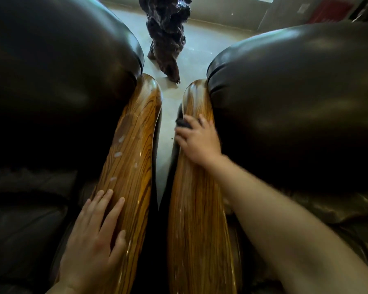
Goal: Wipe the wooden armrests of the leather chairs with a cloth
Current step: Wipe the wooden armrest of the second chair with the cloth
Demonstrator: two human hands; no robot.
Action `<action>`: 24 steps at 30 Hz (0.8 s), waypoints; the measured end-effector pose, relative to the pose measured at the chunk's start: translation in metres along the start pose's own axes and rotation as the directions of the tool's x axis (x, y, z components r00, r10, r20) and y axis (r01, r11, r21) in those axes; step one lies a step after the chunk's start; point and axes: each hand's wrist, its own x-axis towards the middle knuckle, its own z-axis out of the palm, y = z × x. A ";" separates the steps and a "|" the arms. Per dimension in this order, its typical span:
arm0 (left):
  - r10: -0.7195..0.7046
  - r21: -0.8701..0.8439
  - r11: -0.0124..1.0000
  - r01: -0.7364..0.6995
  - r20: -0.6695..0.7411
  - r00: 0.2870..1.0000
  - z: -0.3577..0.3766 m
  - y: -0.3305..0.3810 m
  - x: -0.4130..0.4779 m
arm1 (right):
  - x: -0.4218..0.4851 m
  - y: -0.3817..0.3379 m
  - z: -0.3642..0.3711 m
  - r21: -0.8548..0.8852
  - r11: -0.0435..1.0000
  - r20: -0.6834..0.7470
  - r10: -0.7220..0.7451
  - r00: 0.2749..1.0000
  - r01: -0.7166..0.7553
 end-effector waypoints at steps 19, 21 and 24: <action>-0.006 0.022 1.000 0.005 0.021 1.000 -0.001 0.004 -0.002 | -0.290 -0.013 0.065 0.008 0.890 -0.054 -0.455 0.889 0.456; -0.005 0.018 1.000 0.004 0.013 1.000 -0.001 0.004 -0.001 | -0.265 -0.011 0.055 0.091 0.973 -0.138 -0.198 0.970 0.212; 0.009 0.019 1.000 -0.009 -0.011 1.000 -0.002 0.005 -0.002 | -0.203 -0.017 0.034 0.377 0.904 -0.153 0.276 0.949 -0.202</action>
